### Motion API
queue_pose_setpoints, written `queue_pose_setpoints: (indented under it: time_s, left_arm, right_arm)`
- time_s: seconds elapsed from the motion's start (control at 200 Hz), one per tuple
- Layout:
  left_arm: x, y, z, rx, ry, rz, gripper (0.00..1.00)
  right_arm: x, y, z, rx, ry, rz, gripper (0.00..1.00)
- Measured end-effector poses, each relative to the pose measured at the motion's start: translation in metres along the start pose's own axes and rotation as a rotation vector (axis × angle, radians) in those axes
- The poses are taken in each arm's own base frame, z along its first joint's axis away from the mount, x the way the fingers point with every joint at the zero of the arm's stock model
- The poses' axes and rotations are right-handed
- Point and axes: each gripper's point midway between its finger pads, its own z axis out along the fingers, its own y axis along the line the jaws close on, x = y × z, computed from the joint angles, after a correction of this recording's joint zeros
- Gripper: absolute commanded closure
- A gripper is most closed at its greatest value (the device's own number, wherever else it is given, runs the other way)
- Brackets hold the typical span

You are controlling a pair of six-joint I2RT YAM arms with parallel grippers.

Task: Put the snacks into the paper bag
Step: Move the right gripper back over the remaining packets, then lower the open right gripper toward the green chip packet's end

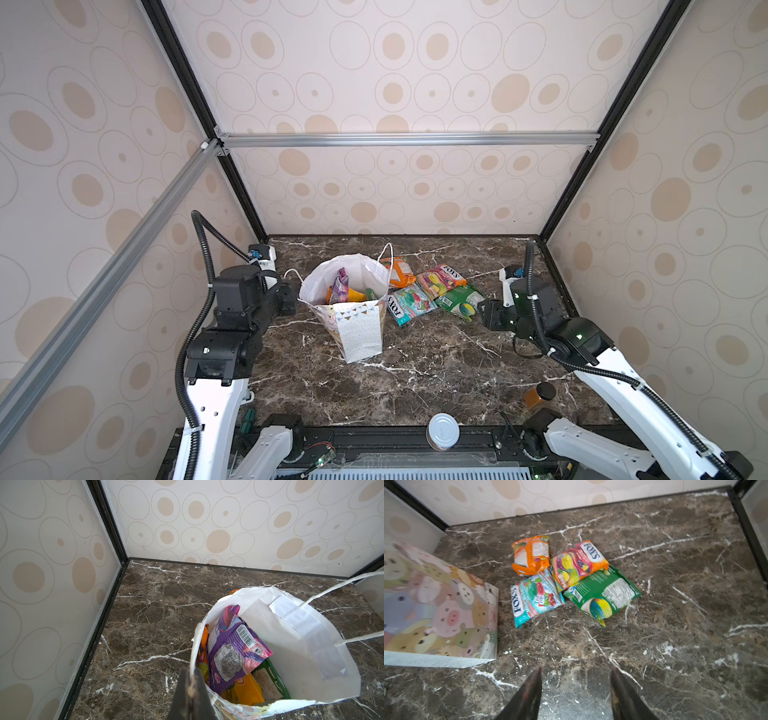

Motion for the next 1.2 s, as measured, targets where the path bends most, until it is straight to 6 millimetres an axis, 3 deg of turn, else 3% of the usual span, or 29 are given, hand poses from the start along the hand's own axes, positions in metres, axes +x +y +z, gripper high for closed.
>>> queue_pose_setpoints:
  time_s: [0.21, 0.52, 0.785, 1.2]
  left_arm:
    - [0.004, 0.002, -0.002, -0.012, 0.020, -0.007, 1.00]
    - [0.002, -0.001, 0.004, 0.001, 0.032, -0.033, 1.00]
    - [-0.001, -0.004, 0.001, 0.019, 0.025, -0.033, 1.00]
    - [-0.001, -0.007, 0.000, 0.035, 0.025, -0.033, 1.00]
  right_arm:
    - [0.034, -0.018, 0.027, 0.007, 0.102, 0.068, 0.43]
    - [0.067, -0.034, 0.065, 0.038, 0.189, 0.128, 0.35]
    - [0.079, -0.043, 0.096, 0.072, 0.284, 0.138, 0.35]
    - [0.076, -0.042, 0.131, 0.049, 0.333, 0.148, 0.35]
